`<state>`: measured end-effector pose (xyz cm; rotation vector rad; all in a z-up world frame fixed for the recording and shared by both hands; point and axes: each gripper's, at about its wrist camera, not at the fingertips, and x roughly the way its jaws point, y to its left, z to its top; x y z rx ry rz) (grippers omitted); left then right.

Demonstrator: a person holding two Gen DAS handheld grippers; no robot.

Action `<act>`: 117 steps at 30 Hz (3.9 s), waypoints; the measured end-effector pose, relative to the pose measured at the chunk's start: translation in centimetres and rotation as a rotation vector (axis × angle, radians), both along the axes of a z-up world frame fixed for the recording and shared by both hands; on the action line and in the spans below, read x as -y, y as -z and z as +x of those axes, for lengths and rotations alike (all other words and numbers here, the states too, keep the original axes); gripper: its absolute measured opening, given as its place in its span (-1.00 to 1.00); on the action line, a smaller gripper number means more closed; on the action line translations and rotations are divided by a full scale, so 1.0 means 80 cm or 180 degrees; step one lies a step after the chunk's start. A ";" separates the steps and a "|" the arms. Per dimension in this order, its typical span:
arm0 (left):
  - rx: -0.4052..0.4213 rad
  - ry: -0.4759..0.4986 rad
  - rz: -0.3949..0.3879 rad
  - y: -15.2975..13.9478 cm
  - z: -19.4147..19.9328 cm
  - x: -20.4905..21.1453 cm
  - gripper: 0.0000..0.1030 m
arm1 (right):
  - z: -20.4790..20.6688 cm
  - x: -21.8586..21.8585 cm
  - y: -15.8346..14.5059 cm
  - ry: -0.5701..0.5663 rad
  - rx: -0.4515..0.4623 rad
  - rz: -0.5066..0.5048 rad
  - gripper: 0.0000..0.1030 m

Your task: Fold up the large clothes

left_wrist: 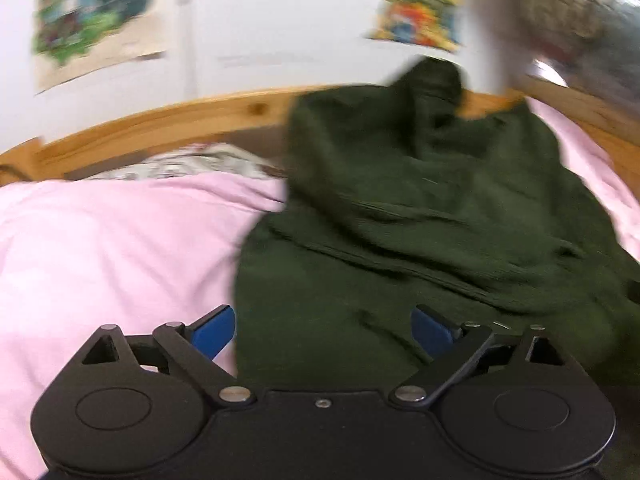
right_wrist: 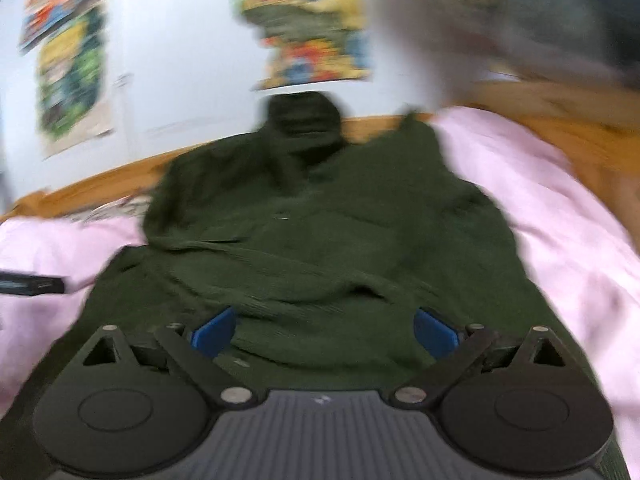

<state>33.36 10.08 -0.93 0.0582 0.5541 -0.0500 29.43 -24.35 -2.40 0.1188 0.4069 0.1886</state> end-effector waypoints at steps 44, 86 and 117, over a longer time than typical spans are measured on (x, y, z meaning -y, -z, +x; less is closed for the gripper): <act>-0.0613 -0.0564 -0.0745 0.067 0.128 -0.097 -0.22 | 0.316 -0.191 0.023 -0.0537 -0.0175 -0.1671 0.23; -0.0324 -0.0452 -0.0913 0.059 0.121 -0.093 0.83 | 0.368 -0.201 -0.119 -0.0627 0.0672 -0.3779 -0.86; 0.0027 -0.0142 -0.1786 0.033 0.096 -0.106 0.76 | 0.059 -0.082 -0.040 -0.0151 0.0090 -0.1021 0.36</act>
